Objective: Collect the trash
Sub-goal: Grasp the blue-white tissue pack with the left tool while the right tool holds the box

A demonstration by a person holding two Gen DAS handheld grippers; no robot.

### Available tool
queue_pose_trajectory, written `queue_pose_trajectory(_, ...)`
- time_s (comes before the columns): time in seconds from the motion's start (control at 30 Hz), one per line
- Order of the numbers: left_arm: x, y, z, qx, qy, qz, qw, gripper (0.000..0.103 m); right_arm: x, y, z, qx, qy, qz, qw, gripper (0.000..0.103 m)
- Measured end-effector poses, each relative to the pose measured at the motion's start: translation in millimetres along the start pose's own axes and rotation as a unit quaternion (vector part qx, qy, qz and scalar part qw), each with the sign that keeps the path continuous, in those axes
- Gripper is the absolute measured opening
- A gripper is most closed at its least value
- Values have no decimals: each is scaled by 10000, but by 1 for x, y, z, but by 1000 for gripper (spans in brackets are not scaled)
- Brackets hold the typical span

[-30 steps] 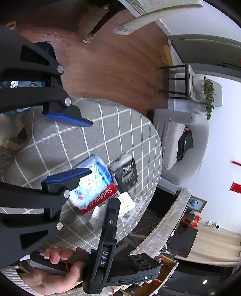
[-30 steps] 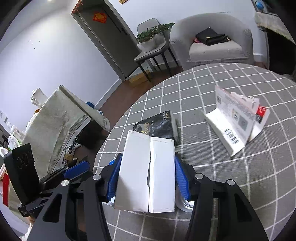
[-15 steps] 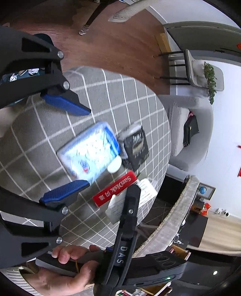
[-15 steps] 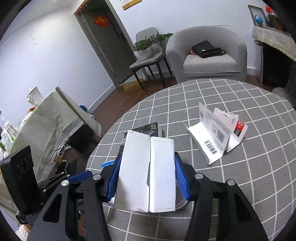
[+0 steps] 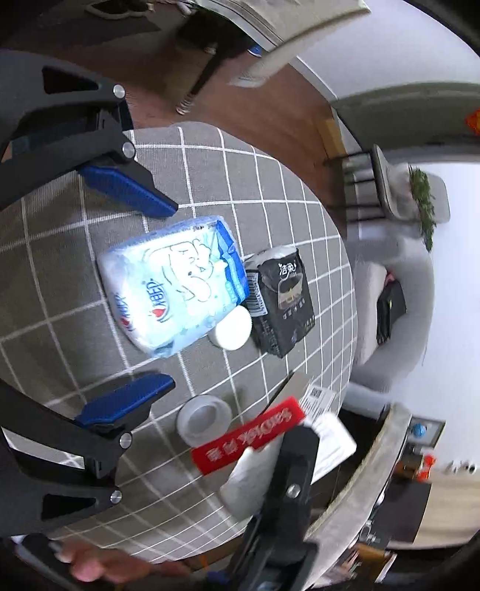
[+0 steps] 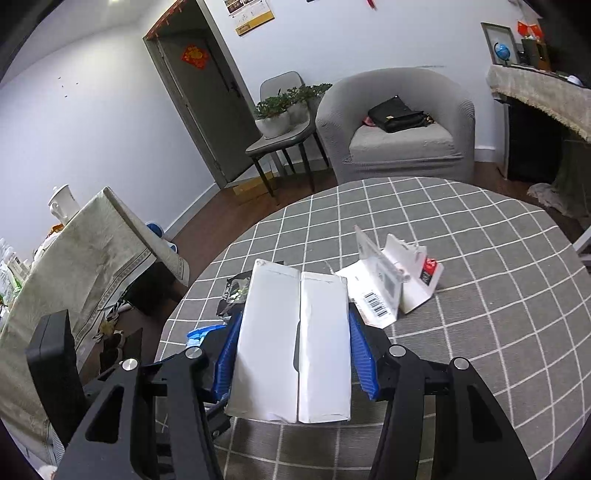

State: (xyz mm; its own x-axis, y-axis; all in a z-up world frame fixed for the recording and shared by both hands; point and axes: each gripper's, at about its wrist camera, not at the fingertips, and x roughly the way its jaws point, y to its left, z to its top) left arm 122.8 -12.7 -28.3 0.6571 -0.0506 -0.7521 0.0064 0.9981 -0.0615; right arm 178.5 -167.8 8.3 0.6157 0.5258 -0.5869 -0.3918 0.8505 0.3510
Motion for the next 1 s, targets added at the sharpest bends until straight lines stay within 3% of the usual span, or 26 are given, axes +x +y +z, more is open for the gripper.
queue_pose_trajectory(0.17,6,-1,3,-53,-24,447,9990,86,-2,-3,-2,19,24,19,10000,54)
queue_pose_trajectory(0.23,4,1,3,-97,-71,449,9989,78,-3,-3,-2,12,19,21,10000,54)
queue_pose_trajectory(0.27,3,2,3,-43,-112,425,9990,68,-3,-2,-2,16,13,23,10000,54)
queue_pose_trajectory(0.43,-2,7,1,-21,-174,186,9997,54,-5,4,2,35,-100,73,9999,54)
queue_pose_trajectory(0.63,-11,30,7,-372,-383,-227,9983,53,1,24,5,-143,-148,146,9997,54)
queue_pose_trajectory(1.0,-25,90,9,-769,-579,-19,9954,52,30,72,5,-364,-36,605,9975,54)
